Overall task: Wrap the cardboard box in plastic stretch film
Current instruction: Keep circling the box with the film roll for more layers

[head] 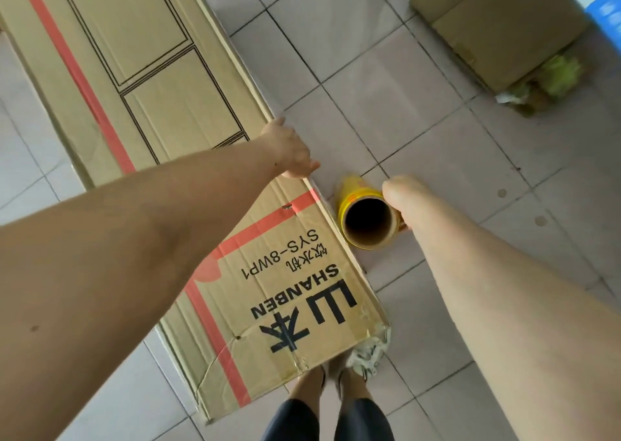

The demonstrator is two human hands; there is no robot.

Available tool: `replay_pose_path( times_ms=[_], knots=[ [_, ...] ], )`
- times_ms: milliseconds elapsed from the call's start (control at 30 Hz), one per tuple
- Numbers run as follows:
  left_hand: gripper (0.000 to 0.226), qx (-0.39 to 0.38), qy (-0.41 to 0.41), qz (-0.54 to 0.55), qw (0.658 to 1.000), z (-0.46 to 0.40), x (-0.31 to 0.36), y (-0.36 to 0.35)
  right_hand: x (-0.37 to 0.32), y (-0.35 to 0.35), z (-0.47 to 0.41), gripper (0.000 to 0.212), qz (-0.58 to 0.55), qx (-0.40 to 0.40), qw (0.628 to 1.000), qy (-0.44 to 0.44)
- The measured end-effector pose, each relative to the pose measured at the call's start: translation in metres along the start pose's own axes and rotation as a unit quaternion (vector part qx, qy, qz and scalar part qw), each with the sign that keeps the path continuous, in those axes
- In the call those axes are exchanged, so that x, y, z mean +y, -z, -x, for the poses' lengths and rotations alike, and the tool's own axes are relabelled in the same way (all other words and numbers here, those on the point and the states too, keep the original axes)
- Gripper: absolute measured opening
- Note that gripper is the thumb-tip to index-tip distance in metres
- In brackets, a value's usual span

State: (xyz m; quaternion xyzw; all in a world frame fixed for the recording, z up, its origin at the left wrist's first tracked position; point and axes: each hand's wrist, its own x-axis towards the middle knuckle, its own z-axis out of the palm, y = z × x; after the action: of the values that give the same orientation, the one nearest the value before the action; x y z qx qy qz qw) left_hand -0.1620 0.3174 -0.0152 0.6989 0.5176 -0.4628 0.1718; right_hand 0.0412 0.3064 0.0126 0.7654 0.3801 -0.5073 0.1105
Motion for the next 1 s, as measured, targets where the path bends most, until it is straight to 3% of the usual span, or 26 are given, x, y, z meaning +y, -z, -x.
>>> replay_pose_path(
  times_ms=[100, 167, 233, 400, 567, 700, 767, 833, 933, 1000],
  knots=[
    [0.071, 0.010, 0.007, -0.006, 1.000, 0.003, 0.001, 0.000, -0.017, -0.013, 0.005, 0.030, 0.134, 0.002, 0.989, 0.065],
    [0.070, 0.009, 0.009, -0.009, 1.000, 0.007, 0.002, 0.002, -0.019, -0.022, 0.011, 0.055, 0.181, -0.037, 0.982, 0.048],
    [0.070, 0.011, 0.012, -0.010, 1.000, 0.010, 0.003, 0.002, -0.013, -0.023, 0.014, 0.067, 0.213, -0.079, 0.973, 0.037],
    [0.066, -0.001, 0.029, 0.004, 1.000, 0.006, 0.003, 0.002, 0.039, -0.005, 0.017, 0.073, -0.002, -0.114, 0.988, -0.100],
    [0.067, -0.003, 0.031, 0.005, 0.999, 0.001, 0.005, 0.000, 0.105, 0.005, 0.014, 0.068, -0.209, -0.137, 0.942, -0.223],
    [0.068, -0.009, 0.039, -0.002, 0.999, 0.007, 0.007, 0.000, 0.121, 0.009, 0.011, 0.075, -0.227, -0.179, 0.925, -0.248],
    [0.069, -0.002, 0.036, -0.012, 0.999, 0.011, 0.011, 0.001, 0.112, 0.012, 0.012, 0.074, -0.192, -0.175, 0.936, -0.237],
    [0.073, 0.013, -0.004, -0.026, 1.000, 0.016, 0.024, 0.004, 0.088, 0.015, 0.014, 0.060, -0.116, -0.142, 0.964, -0.190],
    [0.073, 0.014, -0.051, -0.015, 0.998, 0.024, 0.057, -0.001, 0.051, 0.009, 0.017, 0.024, 0.027, -0.005, 0.999, -0.033],
    [0.076, 0.004, -0.037, -0.009, 0.999, 0.029, 0.070, -0.007, 0.041, -0.004, 0.017, 0.023, 0.155, -0.002, 0.987, 0.051]
  ],
)
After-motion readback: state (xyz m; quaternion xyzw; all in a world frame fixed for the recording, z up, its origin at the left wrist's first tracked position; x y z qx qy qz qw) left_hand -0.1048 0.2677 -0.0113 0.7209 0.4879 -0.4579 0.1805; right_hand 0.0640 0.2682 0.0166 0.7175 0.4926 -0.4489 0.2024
